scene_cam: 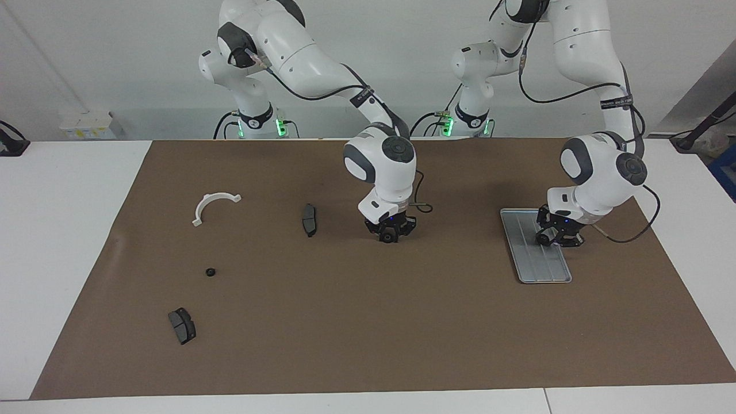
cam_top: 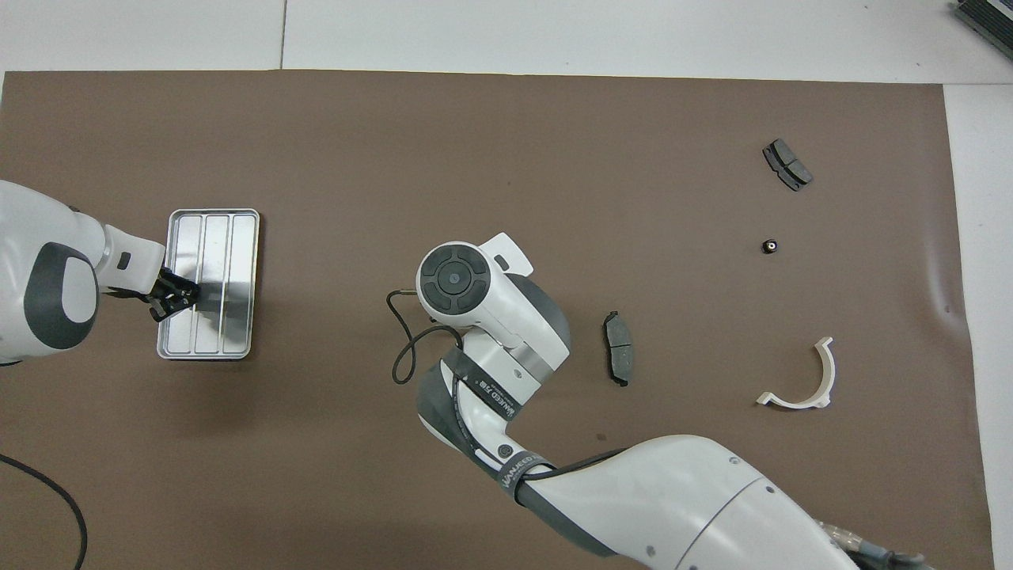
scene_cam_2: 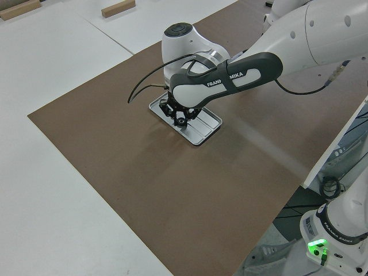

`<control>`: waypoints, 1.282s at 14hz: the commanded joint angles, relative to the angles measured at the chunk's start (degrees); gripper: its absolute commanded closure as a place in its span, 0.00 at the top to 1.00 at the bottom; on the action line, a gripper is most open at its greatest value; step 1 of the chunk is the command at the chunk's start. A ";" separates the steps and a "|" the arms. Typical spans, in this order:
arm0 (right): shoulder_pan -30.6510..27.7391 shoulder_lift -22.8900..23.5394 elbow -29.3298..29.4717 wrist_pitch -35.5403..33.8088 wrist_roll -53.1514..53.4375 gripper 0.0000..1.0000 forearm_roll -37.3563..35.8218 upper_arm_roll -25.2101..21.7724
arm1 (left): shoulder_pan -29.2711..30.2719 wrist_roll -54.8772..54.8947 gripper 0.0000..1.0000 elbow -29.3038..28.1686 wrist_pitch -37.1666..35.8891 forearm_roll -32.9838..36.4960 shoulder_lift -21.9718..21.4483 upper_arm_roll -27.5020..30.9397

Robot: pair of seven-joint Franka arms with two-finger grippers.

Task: Place bearing gear from tray to pile

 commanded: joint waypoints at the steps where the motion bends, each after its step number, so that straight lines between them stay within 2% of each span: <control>1: 0.72 -1.18 -0.83 -1.48 1.92 0.07 -1.34 0.19 | 0.54 0.32 0.23 -1.47 1.04 1.07 -0.66 -0.38; 2: 0.63 -1.26 -0.74 -1.49 1.92 0.00 -1.25 0.19 | 0.54 0.24 0.22 -1.47 0.96 1.07 -0.66 -0.38; 4: -0.76 -2.57 -1.00 -1.66 1.57 0.00 -1.25 0.19 | 0.63 -0.29 0.11 -0.86 1.13 1.07 -0.49 -0.38; 7: -4.80 -7.04 -4.93 -1.84 -0.44 0.00 -1.25 0.19 | -0.07 -7.37 0.08 1.15 1.31 1.07 0.48 -0.38; 10: -11.03 -16.35 -17.74 -0.43 -10.08 0.00 -0.56 0.27 | -2.78 -22.56 0.08 6.33 1.13 1.07 2.59 -0.47; 12: -14.73 -20.41 -23.21 0.27 -16.16 0.00 -0.29 0.27 | -5.42 -36.44 0.08 7.57 1.22 1.07 2.77 -0.55; 18: -21.07 -24.55 -31.49 0.27 -24.44 0.00 -0.02 0.27 | -21.13 -73.71 0.12 7.05 -2.03 0.80 1.89 -0.82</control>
